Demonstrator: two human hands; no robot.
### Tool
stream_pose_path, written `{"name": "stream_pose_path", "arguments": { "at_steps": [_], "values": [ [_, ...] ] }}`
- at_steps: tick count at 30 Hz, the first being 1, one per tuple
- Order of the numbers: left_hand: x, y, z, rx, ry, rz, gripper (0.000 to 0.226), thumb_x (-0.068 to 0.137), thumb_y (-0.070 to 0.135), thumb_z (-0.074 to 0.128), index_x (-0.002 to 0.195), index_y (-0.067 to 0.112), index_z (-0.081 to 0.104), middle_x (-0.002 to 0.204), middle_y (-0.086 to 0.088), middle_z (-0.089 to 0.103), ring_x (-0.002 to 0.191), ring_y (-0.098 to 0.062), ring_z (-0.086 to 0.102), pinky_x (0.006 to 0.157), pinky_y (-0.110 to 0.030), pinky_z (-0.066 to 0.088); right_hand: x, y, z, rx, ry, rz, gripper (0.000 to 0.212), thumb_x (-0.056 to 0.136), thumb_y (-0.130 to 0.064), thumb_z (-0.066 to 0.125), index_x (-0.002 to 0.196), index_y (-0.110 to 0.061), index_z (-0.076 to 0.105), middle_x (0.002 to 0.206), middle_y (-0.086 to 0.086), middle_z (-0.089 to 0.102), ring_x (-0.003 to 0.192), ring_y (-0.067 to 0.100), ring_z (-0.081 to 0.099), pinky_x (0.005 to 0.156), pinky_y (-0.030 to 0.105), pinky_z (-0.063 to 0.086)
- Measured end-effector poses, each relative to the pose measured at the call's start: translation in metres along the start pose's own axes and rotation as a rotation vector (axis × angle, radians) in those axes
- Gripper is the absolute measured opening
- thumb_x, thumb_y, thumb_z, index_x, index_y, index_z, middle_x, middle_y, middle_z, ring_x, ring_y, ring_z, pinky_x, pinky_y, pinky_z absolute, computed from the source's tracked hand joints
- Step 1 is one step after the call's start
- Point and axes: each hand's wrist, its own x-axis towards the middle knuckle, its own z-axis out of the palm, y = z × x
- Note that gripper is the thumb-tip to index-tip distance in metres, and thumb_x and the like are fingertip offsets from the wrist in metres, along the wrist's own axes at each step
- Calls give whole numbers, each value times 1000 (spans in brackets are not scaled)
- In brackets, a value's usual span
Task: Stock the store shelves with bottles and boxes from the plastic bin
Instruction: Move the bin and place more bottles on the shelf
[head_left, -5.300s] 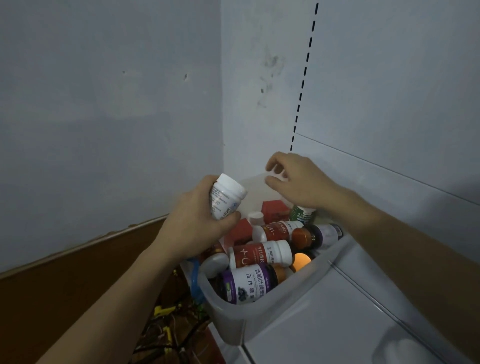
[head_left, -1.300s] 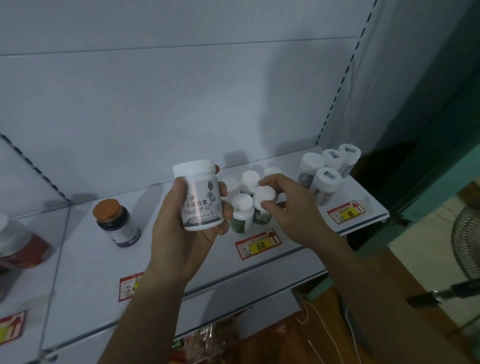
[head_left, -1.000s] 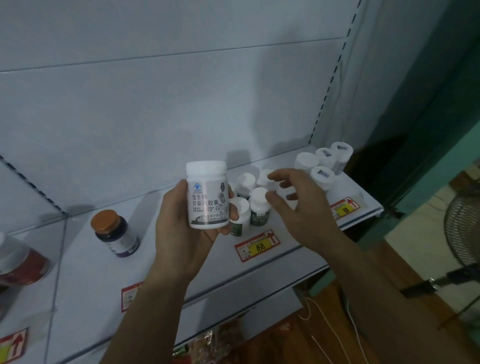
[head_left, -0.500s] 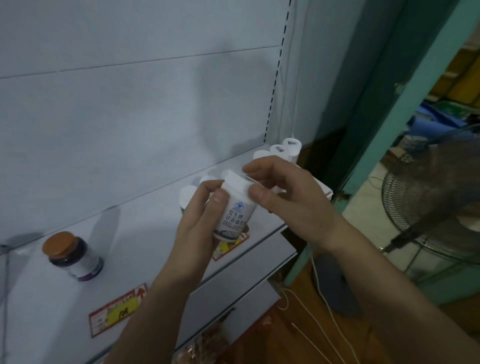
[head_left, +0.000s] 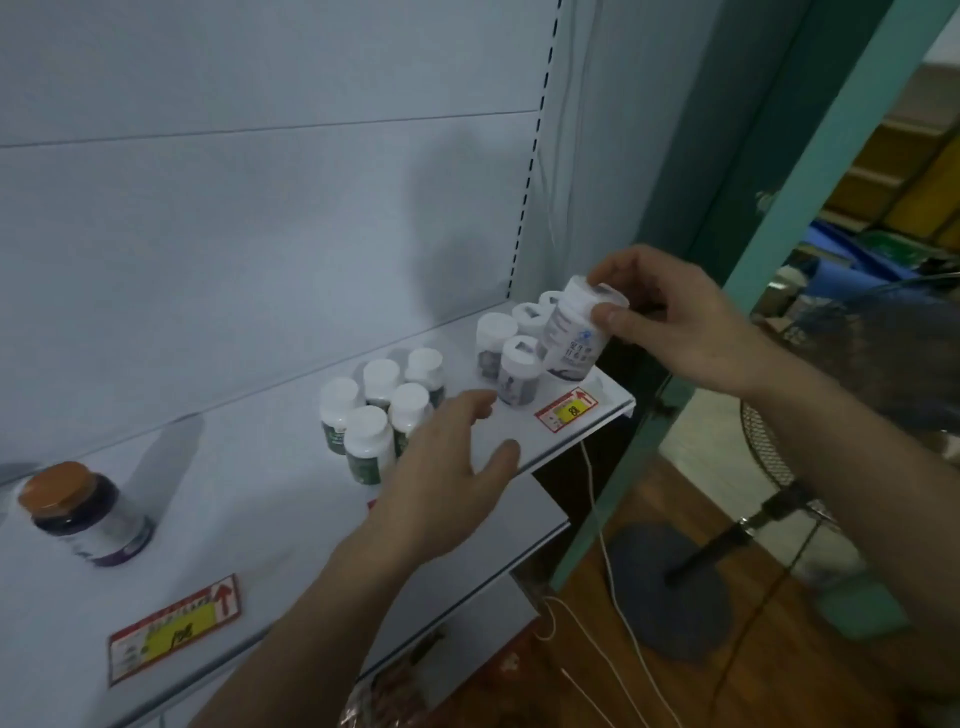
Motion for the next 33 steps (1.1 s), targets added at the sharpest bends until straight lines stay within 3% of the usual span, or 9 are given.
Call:
{"name": "stream_pose_path", "arguments": {
  "at_steps": [2,4,9,14,17,20,24,28,33],
  "values": [
    [23,3,21,247,-92,4,70,96,48,56,154,17,31,153,0,40,140,-18,38,115,-37,34,12,18,-6,-96,-29,19,24,94,-30,65,116,-31,55,114,-11,60,101,8,60,78,20,51],
    [45,-1,42,415,-134,-40,74,94,53,56,151,14,32,150,-7,40,137,-26,39,112,-41,37,23,37,-8,-145,-55,12,24,94,-29,67,114,-29,54,113,-10,58,99,9,58,72,12,44],
    [78,-16,74,563,-122,-257,59,89,54,57,133,14,49,132,-9,48,123,-29,46,98,-46,48,50,88,1,-92,-106,-59,22,93,-29,69,110,-29,55,113,-9,62,96,8,65,74,20,56],
    [94,-22,90,632,-66,-324,49,87,51,61,123,17,52,126,-6,48,118,-27,47,94,-43,49,73,126,22,-96,-197,-84,22,92,-27,70,109,-24,56,91,-18,56,71,1,56,58,10,38],
    [99,-20,95,639,-51,-358,53,86,52,62,125,17,54,129,-4,47,120,-26,47,96,-42,49,80,142,33,-87,-260,-101,23,91,-24,72,110,-22,59,82,-18,52,67,-1,53,55,9,38],
    [102,-20,95,629,-67,-381,54,85,52,64,125,17,56,131,-4,46,120,-25,47,97,-41,48,85,153,40,-57,-306,-133,25,89,-23,75,110,-21,61,98,-8,63,77,-1,59,60,10,41],
    [102,-22,95,626,-64,-383,54,84,52,66,124,17,57,131,-3,46,118,-25,48,98,-40,47,85,161,47,-55,-300,-146,24,87,-24,77,105,-26,61,111,-7,59,92,4,59,69,13,47],
    [101,-18,96,621,-46,-388,56,83,53,67,127,19,57,133,-1,46,118,-24,48,98,-40,47,82,163,52,-21,-278,-131,28,84,-25,80,101,-31,58,117,-10,55,101,9,58,83,32,57],
    [97,-9,90,560,-96,-375,61,86,52,64,136,19,52,140,-1,47,122,-22,49,103,-37,44,74,162,51,-28,-223,-161,29,83,-33,79,104,-32,58,125,-10,46,113,6,49,92,24,41]
  ]
}}
